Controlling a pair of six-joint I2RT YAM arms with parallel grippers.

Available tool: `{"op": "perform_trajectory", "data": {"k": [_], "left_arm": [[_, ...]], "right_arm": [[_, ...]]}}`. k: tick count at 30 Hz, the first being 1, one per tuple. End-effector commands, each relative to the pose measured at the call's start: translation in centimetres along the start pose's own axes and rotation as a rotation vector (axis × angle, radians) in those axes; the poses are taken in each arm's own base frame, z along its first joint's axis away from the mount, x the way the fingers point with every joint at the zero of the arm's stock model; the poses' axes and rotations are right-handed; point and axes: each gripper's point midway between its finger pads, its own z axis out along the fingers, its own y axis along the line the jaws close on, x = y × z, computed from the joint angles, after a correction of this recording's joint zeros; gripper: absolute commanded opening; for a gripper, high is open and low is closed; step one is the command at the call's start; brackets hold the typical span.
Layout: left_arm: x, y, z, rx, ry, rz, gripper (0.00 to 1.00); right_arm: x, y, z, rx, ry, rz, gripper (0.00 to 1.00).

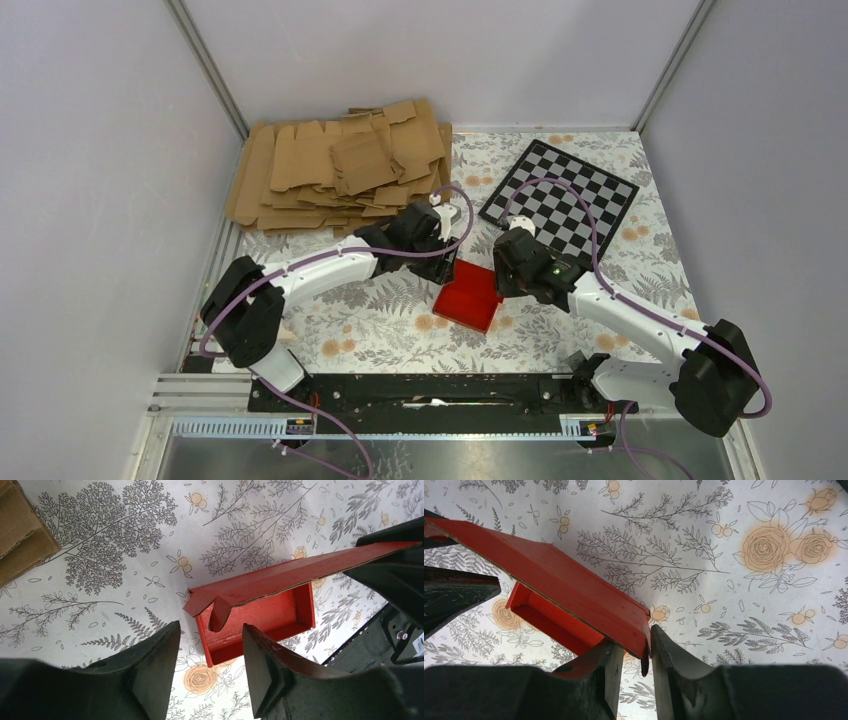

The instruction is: Fold the paper box

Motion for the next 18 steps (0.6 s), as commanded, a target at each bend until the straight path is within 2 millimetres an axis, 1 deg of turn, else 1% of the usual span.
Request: {"op": "perform_trajectory", "data": {"k": [1, 6, 10, 13, 16, 18], "left_arm": [[-2.1, -0.9, -1.0, 0.063, -0.045, 0.086, 0.56], [-3.0, -1.0, 0.0, 0.071, -0.035, 0.115, 0.57], [-4.0, -1.4, 0.4, 0.079, -0.045, 0.138, 0.57], [-4.3, -1.4, 0.9, 0.082, -0.035, 0.156, 0.57], [-4.0, -1.6, 1.2, 0.094, -0.008, 0.154, 0.51], [-3.8, -1.5, 1.3, 0.09, 0.004, 0.146, 0.43]], "right_arm": [[-0.2, 0.5, -0.3, -0.033, -0.006, 0.028, 0.31], [-0.1, 0.6, -0.3, -0.041, 0.002, 0.039, 0.3], [0.2, 0.5, -0.1, -0.034, 0.012, 0.047, 0.29], [0.5, 0.5, 0.0, -0.034, 0.02, 0.05, 0.29], [0.5, 0.5, 0.0, -0.035, 0.021, 0.049, 0.28], [0.6, 0.5, 0.0, -0.034, 0.02, 0.05, 0.26]]}}
